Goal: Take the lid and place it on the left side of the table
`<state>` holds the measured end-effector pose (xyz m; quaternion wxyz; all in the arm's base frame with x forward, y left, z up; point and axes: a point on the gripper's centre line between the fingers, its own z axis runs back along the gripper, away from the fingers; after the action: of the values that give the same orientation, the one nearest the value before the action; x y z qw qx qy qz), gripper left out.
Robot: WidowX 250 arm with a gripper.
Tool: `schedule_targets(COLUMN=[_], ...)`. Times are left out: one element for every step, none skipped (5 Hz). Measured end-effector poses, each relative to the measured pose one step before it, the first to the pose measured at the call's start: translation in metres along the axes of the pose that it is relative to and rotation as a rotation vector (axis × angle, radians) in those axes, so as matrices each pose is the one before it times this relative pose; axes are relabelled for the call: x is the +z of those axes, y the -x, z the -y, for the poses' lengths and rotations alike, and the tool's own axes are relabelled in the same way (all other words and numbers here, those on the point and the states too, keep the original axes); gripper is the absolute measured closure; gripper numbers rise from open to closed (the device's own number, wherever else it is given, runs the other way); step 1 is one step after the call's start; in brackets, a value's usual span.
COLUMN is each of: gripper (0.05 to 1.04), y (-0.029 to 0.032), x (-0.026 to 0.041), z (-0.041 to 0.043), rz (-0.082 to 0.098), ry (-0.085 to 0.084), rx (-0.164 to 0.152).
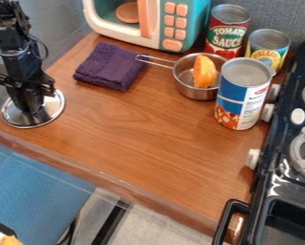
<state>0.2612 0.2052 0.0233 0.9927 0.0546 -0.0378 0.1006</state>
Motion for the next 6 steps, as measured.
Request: schedule_targets(gripper=[0.800,0.800,0.800,0.737,0.443,0.142], y=[0.00122,0.00050,-0.00067,0.00044,-0.00003,-0.00389], x=[-0.00033,0.00169,0.00071,0.00290,0.00847,0.02489], z=[0.00420,0.00866,0.00711,0.00527,0.00169,0.00171], rz=[-0.0135,-0.0089,-0.0053,-0.0028,0.0041,0.0602], ry=[0.0057,0.0116,0.0132,0.0080,0.0014,0.0034], rx=[-0.0042,-0.0190,-0.0144,-0.0113,-0.0051,-0.0148])
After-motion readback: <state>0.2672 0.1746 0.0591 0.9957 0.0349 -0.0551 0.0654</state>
